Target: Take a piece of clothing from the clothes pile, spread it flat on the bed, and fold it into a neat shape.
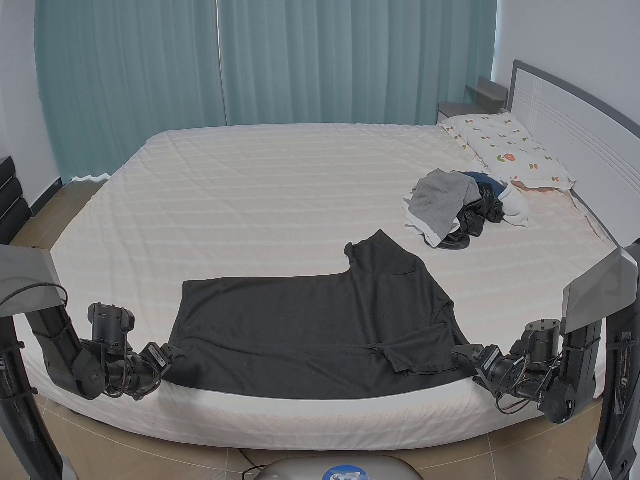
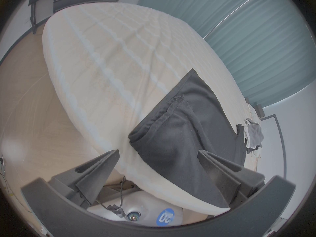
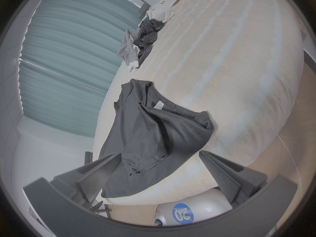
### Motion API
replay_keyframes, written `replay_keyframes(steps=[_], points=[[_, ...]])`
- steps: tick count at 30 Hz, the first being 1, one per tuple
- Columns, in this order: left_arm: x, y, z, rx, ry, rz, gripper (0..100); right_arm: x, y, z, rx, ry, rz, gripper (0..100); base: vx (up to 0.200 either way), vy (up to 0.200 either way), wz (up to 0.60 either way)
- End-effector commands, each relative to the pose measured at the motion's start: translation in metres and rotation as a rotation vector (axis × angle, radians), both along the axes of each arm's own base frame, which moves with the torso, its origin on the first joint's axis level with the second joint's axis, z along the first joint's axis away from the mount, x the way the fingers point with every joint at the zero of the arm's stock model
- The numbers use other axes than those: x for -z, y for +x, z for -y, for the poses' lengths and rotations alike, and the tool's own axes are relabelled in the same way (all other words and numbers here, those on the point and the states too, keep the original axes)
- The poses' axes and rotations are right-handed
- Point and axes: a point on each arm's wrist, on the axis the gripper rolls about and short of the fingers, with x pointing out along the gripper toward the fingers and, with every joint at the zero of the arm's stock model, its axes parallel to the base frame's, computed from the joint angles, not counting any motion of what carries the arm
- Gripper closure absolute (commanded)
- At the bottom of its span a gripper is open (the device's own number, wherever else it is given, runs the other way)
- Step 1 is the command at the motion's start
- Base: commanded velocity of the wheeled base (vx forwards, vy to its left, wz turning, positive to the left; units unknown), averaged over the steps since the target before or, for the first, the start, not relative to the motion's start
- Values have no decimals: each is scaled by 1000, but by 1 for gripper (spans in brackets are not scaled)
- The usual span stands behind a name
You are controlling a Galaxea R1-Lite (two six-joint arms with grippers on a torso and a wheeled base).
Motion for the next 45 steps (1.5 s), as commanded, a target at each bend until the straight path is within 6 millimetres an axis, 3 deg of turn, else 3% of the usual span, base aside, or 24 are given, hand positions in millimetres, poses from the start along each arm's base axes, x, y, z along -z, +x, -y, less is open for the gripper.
replay_keyframes(steps=[1,15,16,27,40,41,45], points=[[21,7,11,7,46,-20,0,0,0,0,-2,-1,4,0,0,0,0],[36,26,21,-73,128,15,0,0,-4,-8,-23,-12,2,0,0,0,0],[35,27,22,-81,122,18,100,0,-5,-9,-22,-19,-1,0,0,0,0],[35,27,20,-115,135,20,100,12,-8,-21,-1,-121,-14,0,0,0,0],[34,28,19,-133,123,26,100,24,16,-28,41,-147,39,0,0,0,0],[34,28,19,-133,123,26,100,24,16,-28,41,-147,39,100,0,0,0],[34,28,17,-143,124,26,100,21,10,-27,48,-169,37,100,0,0,0]])
